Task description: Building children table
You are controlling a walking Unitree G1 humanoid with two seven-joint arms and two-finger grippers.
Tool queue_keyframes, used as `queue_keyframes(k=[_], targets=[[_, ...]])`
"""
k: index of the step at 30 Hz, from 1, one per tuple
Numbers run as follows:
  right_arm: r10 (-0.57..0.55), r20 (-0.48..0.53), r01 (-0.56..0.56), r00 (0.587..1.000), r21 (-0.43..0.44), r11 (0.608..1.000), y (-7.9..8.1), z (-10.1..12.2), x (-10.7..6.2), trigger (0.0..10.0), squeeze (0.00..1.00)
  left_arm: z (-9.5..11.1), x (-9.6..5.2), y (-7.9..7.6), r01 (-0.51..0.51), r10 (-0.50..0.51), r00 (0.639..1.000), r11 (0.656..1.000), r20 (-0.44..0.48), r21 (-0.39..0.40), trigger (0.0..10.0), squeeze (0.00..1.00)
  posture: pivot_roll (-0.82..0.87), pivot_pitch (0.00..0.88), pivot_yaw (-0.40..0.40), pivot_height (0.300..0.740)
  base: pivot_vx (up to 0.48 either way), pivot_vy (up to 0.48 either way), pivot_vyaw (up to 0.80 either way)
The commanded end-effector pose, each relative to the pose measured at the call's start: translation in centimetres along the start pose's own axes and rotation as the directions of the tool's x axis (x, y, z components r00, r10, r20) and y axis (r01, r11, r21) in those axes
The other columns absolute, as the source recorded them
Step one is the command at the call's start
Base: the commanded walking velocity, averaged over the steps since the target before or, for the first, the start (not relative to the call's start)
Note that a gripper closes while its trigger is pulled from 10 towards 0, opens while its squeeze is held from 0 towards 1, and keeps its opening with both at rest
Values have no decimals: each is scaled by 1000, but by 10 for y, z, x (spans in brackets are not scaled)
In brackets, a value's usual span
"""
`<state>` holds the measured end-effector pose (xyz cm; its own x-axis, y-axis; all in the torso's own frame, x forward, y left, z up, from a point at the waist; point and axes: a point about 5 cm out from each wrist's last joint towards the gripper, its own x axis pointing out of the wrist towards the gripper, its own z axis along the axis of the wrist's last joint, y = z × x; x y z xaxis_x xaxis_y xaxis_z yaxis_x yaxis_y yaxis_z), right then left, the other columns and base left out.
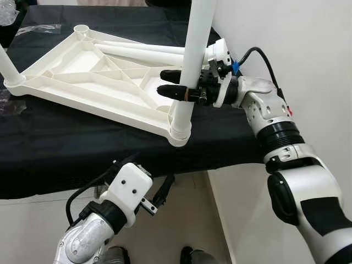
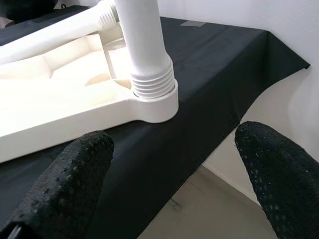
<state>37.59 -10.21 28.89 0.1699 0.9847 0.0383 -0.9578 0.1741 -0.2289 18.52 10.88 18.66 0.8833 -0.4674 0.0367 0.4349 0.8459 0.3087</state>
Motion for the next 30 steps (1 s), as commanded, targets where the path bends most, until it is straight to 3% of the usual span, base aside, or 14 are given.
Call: queue_keyframes(k=[1,9,30], targets=[[32,-16,-31,999,67,997,5,-14,2,10000,0,-3,1,-3,4,-4,1000,1000,-9,-11,10000,0,43,195,-100,740,0,0,0],[-113,-41,117,993,131,984,-4,-29,6,10000,0,2,2,-4,3,-3,1000,1000,17,-11,10000,0,45,210,-106,740,0,0,0],[-1,-33,6,999,158,987,10,-48,0,10000,0,4,3,-3,-2,2,1000,1000,23,-9,10000,0,65,210,-103,740,0,0,0]])
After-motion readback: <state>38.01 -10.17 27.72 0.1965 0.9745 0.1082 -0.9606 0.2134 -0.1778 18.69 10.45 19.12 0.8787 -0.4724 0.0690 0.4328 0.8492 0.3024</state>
